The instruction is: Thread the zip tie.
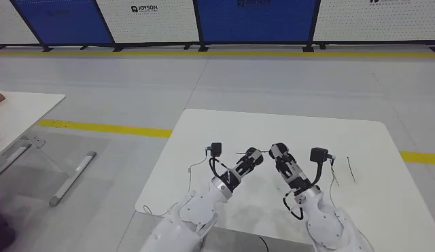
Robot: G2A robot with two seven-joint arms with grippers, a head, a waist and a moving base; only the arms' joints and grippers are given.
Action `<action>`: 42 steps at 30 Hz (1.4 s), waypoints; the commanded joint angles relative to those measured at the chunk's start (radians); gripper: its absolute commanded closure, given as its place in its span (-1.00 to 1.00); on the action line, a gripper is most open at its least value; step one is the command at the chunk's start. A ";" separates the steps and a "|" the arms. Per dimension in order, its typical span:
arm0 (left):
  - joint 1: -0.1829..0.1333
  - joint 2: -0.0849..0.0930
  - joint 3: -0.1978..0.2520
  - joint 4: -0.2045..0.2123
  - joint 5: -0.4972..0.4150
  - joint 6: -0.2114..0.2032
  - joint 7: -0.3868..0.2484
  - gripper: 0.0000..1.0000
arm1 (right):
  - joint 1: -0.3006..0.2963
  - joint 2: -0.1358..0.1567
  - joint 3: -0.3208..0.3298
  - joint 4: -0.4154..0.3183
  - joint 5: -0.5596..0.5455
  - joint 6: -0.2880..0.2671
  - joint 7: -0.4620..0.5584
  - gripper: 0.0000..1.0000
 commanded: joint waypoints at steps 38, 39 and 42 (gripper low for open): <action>0.004 0.005 -0.009 0.002 -0.008 0.009 0.002 1.00 | 0.012 0.003 -0.019 0.024 -0.061 0.000 -0.027 0.32; 0.004 0.005 -0.009 0.001 -0.010 0.010 0.003 1.00 | 0.010 0.003 -0.019 0.024 -0.059 0.000 -0.030 0.32; 0.005 0.005 -0.009 0.001 -0.013 0.009 0.002 1.00 | 0.008 0.004 -0.018 0.024 -0.057 0.000 -0.031 0.64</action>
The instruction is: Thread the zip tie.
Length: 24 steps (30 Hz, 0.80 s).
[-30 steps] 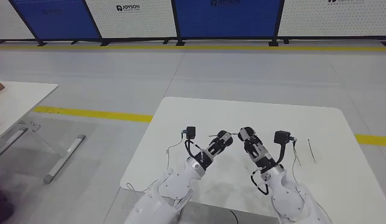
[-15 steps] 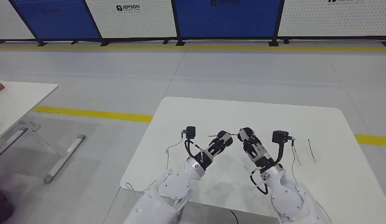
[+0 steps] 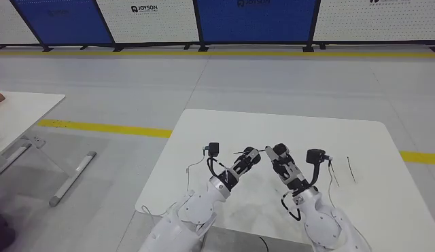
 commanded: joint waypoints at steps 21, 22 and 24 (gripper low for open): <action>0.000 0.002 -0.002 -0.002 0.003 -0.002 -0.002 -1.00 | 0.008 0.002 -0.003 0.011 -0.033 0.023 -0.031 1.00; 0.000 0.003 -0.004 -0.002 0.002 -0.002 -0.002 -1.00 | 0.008 0.002 -0.003 0.011 -0.036 0.025 -0.033 1.00; 0.001 0.003 -0.009 -0.005 0.000 -0.004 0.001 -0.30 | 0.008 0.002 -0.002 0.011 -0.042 0.030 -0.039 1.00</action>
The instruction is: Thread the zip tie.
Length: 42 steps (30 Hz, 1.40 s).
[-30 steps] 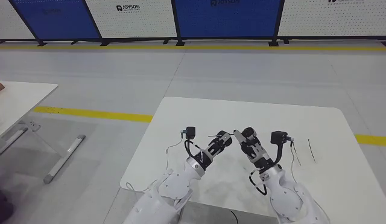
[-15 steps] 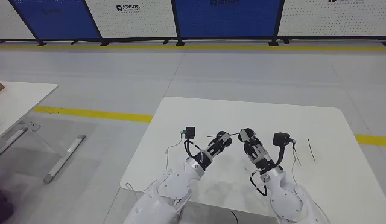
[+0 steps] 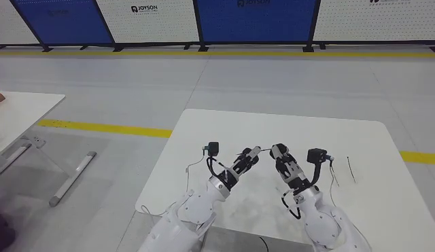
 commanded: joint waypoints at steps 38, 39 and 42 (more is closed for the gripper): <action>-0.010 -0.006 -0.007 -0.025 -0.132 0.064 0.001 1.00 | -0.039 0.013 0.050 -0.026 -0.097 0.029 0.049 -1.00; -0.008 -0.006 -0.008 -0.029 -0.147 0.068 -0.002 1.00 | -0.048 0.015 0.059 -0.029 -0.116 0.041 0.039 -1.00; -0.003 -0.006 -0.012 -0.041 -0.190 0.086 -0.018 1.00 | -0.062 0.019 0.075 -0.028 -0.168 0.082 0.029 -1.00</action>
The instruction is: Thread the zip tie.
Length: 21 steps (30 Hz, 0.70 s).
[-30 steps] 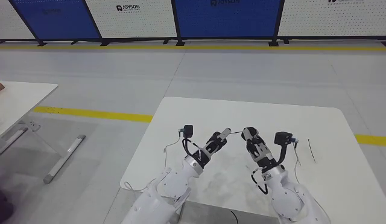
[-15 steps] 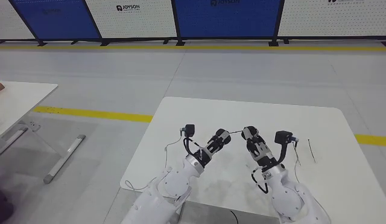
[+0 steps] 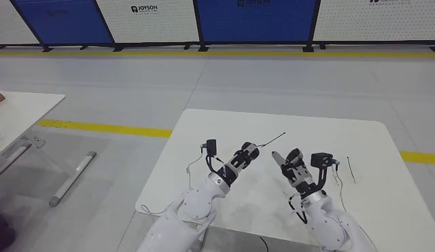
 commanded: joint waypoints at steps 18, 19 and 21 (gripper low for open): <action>0.015 -0.001 0.000 -0.020 -0.026 -0.007 0.008 1.00 | 0.065 -0.003 -0.034 0.057 -0.101 0.078 0.099 -1.00; 0.015 -0.001 0.000 -0.020 -0.026 -0.007 0.008 1.00 | 0.065 -0.003 -0.034 0.057 -0.101 0.078 0.099 -1.00; 0.015 -0.001 0.000 -0.020 -0.026 -0.007 0.008 1.00 | 0.065 -0.003 -0.034 0.057 -0.101 0.078 0.099 -1.00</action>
